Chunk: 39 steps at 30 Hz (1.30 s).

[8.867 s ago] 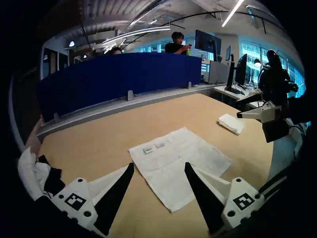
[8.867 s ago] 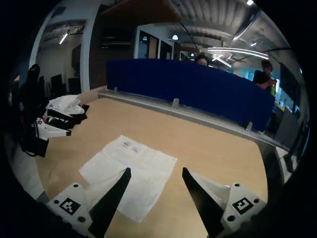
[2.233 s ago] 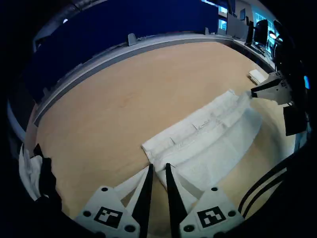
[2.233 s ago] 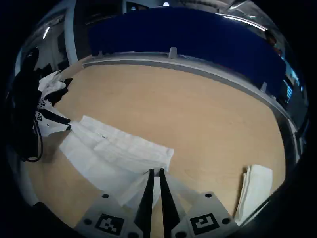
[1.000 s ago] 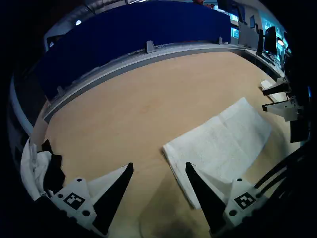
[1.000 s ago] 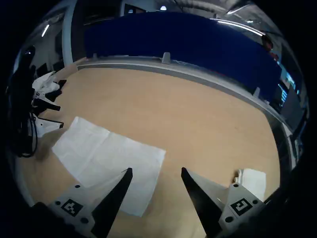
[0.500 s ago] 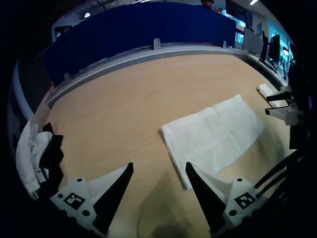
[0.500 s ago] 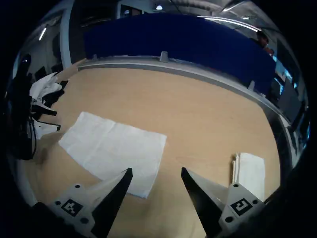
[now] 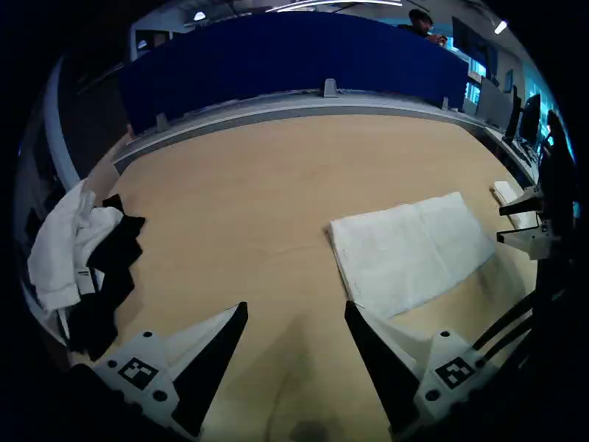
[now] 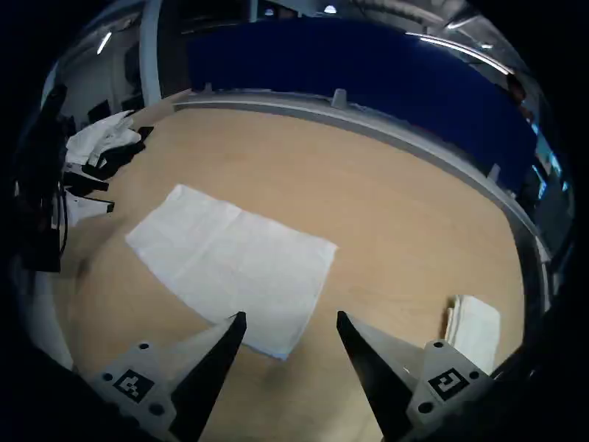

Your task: Fold towel

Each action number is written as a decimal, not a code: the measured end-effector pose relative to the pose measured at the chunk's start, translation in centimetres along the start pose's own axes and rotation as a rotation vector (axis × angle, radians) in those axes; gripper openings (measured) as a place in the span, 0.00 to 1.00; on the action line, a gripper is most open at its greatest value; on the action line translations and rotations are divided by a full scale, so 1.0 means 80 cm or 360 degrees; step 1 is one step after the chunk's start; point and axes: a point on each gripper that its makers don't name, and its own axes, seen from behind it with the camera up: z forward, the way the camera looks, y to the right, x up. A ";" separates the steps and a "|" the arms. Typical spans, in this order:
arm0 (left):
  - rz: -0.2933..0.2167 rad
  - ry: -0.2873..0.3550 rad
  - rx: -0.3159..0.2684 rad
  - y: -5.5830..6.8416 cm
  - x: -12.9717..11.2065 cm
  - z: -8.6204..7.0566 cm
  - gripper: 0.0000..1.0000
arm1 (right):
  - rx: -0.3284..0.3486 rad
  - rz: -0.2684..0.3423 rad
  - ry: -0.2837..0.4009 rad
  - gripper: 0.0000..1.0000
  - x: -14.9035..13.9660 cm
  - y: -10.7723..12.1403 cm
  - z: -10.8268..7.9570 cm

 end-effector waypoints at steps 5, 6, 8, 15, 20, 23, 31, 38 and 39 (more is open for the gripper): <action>-0.0076 0.0007 0.0041 -0.013 -0.016 -0.021 0.98 | 0.0071 -0.0086 -0.0047 0.95 -0.011 -0.008 0.000; -0.0089 0.0006 0.0047 -0.015 -0.019 -0.025 0.98 | 0.0080 -0.0099 -0.0055 0.95 -0.013 -0.008 0.000; -0.0114 0.0003 0.0064 -0.020 -0.025 -0.031 0.98 | 0.0091 -0.0117 -0.0069 0.94 -0.017 -0.008 0.001; -0.0199 -0.0002 0.0099 -0.028 -0.041 -0.052 0.98 | 0.0118 -0.0150 -0.0115 0.82 -0.032 -0.007 0.007; -0.0254 0.0007 0.0116 -0.031 -0.047 -0.064 0.98 | 0.0173 -0.0155 -0.0152 0.73 -0.047 -0.016 0.012; -0.0276 0.0006 0.0119 -0.032 -0.051 -0.069 0.98 | 0.0187 -0.0158 -0.0170 0.61 -0.054 -0.019 0.014; -0.0287 0.0001 0.0131 -0.035 -0.059 -0.076 0.98 | 0.0190 -0.0166 -0.0206 0.35 -0.065 -0.020 0.015; -0.0301 -0.0010 0.0127 -0.033 -0.064 -0.077 0.98 | 0.0196 -0.0129 -0.0220 0.24 -0.069 -0.020 0.014; -0.0300 -0.0012 0.0127 -0.033 -0.065 -0.077 0.98 | 0.0198 -0.0124 -0.0222 0.23 -0.069 -0.020 0.014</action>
